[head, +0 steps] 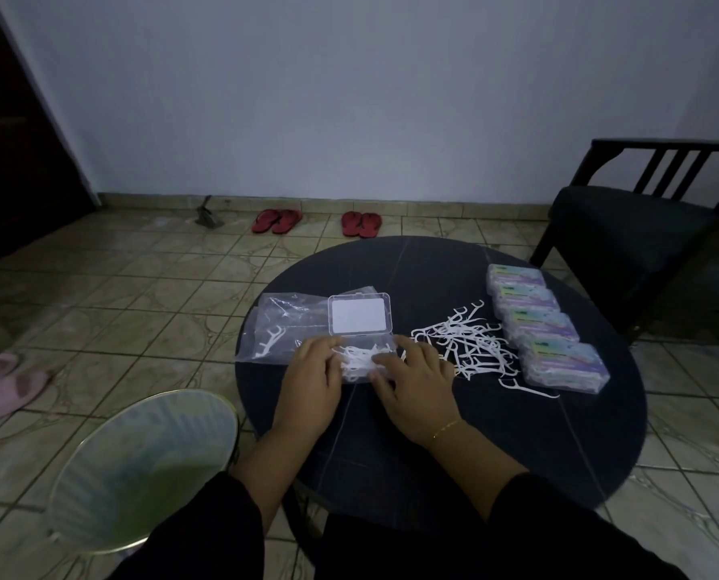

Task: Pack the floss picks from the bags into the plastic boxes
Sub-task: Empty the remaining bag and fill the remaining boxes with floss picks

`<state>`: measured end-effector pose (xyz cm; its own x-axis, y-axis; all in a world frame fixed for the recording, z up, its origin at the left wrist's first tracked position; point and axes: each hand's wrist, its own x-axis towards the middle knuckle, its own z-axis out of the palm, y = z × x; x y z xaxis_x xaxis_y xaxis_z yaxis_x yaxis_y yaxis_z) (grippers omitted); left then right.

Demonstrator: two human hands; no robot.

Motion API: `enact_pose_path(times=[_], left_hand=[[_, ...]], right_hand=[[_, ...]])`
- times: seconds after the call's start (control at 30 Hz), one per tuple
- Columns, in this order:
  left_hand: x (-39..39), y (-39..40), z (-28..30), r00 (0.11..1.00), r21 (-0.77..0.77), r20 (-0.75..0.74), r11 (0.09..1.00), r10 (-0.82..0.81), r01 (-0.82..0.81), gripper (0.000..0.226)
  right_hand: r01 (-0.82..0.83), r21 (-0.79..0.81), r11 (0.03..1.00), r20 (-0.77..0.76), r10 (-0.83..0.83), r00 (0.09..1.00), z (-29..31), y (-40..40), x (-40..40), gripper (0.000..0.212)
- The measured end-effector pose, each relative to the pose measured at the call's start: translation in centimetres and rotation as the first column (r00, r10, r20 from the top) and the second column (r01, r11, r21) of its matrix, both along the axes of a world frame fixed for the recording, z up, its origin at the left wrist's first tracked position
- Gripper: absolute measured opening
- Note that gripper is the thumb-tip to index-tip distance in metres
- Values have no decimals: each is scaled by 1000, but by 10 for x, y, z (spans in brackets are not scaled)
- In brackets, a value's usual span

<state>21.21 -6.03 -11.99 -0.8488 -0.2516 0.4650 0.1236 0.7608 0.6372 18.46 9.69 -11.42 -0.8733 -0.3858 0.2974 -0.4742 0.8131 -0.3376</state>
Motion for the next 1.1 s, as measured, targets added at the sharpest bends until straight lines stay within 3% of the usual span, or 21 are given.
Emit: enact_pose_path(times=[0.13,0.23,0.33,0.47,0.57,0.7,0.87,0.97,1.1], left_hand=[[0,1,-2,998,-130,-44,990,52,-57,25],[1,7,0,994,-307,-90,948,60,-85,34],[1,21,5,990,-464,-142,884,-8,-60,32],[-17,53,20,978,-590,-127,805,-166,60,28],[-36,78,36,988,-709,51,691,-148,140,42],[-62,100,53,906,-702,423,627,-13,337,87],[-89,106,52,754,-580,655,676,54,456,121],[-95,110,52,788,-601,614,673,43,432,109],[-97,113,56,827,-613,561,685,28,393,57]], right_hand=[[70,-106,992,8,-69,998,7,10,-2,32],[158,-93,983,1,-159,987,16,32,-7,37],[207,143,968,37,-214,976,28,62,-16,51],[149,409,900,88,-201,976,42,94,-34,59],[119,512,851,90,-190,978,51,102,-45,62],[73,615,785,121,-186,975,54,104,-58,75],[36,661,750,142,-173,975,53,106,-72,77],[43,631,774,85,-124,989,52,108,-75,57],[82,555,828,19,-111,994,50,110,-73,28]])
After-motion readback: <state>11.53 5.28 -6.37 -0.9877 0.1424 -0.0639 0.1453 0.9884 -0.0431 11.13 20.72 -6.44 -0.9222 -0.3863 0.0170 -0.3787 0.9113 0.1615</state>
